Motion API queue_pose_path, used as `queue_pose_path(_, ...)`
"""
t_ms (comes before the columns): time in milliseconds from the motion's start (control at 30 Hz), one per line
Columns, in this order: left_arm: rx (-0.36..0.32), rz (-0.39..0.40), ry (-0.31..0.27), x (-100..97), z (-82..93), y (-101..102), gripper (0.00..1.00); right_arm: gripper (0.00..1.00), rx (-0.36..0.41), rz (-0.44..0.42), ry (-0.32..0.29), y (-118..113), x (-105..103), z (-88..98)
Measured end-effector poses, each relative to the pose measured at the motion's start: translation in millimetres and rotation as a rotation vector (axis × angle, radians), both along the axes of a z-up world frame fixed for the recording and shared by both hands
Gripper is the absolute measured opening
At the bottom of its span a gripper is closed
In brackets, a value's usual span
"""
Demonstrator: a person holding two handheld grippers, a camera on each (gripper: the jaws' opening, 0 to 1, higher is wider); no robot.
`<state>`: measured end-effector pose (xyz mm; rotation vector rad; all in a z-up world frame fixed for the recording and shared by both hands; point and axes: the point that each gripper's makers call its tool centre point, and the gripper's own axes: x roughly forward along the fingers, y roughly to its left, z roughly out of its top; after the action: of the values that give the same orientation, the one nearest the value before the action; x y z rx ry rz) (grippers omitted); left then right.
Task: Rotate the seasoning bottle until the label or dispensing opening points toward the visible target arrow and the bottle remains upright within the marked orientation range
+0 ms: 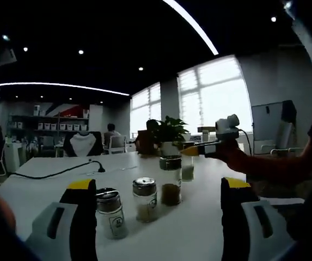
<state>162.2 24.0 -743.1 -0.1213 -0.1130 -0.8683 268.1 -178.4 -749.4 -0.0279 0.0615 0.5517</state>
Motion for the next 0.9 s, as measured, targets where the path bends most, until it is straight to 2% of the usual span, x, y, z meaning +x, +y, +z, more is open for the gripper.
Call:
queue_pose_path(33,-0.037,-0.018,0.008,-2.0,3.3,-2.1,1.00,0.37,0.002,-0.002,-0.001,-0.7,-3.7,-0.1)
queue_pose_path(67,-0.040,-0.023,0.006,-1.8,3.3,-2.8,1.00,0.37,-0.001,0.000,-0.002,-0.5,-9.3,-0.3)
queue_pose_path(200,0.022,-0.017,0.029,0.9,-8.6,-7.7,1.00,0.37,0.001,0.053,-0.011,6.3,-27.0,0.5)
queue_pose_path(233,0.041,-0.025,0.038,0.3,-12.5,-10.8,1.00,0.37,0.009,0.094,-0.027,12.4,-37.1,3.9)
queue_pose_path(400,0.024,-0.062,0.069,-2.4,-16.7,-20.3,0.98,0.37,0.041,0.221,-0.035,33.7,-62.1,9.9)
queue_pose_path(467,0.033,-0.096,0.078,-6.8,-22.6,-25.2,0.84,0.37,0.032,0.259,-0.041,43.7,-70.1,8.8)
queue_pose_path(533,0.036,-0.113,0.076,-10.4,-27.0,-27.1,0.62,0.37,0.033,0.291,-0.039,53.9,-77.0,6.0)
queue_pose_path(567,0.033,-0.118,0.068,-11.1,-27.2,-28.5,0.59,0.37,0.037,0.303,-0.032,57.8,-79.3,4.4)
queue_pose_path(633,0.035,-0.123,0.070,-10.1,-28.4,-33.2,0.60,0.37,0.043,0.341,-0.024,68.8,-85.1,1.3)
queue_pose_path(667,0.075,-0.133,0.080,-10.6,-36.0,-37.7,0.59,0.37,0.051,0.370,-0.011,75.8,-88.8,-0.5)
queue_pose_path(700,0.125,-0.127,0.066,-9.9,-42.5,-39.5,0.59,0.37,0.054,0.379,-0.007,78.1,-89.9,-0.7)
queue_pose_path(733,0.200,-0.106,0.039,-7.7,-51.4,-41.9,0.57,0.37,0.066,0.395,-0.004,83.8,-92.3,-0.1)
queue_pose_path(833,0.333,-0.081,-0.023,-4.0,-67.5,-47.4,0.51,0.37,0.079,0.431,0.003,97.7,-97.2,-0.3)
queue_pose_path(867,0.351,-0.072,-0.018,-3.0,-71.0,-46.9,0.50,0.37,0.079,0.434,0.004,99.3,-97.7,-0.6)
queue_pose_path(900,0.410,-0.071,0.027,-1.1,-84.4,-49.0,0.52,0.37,0.070,0.442,0.004,105.0,-100.0,-2.3)
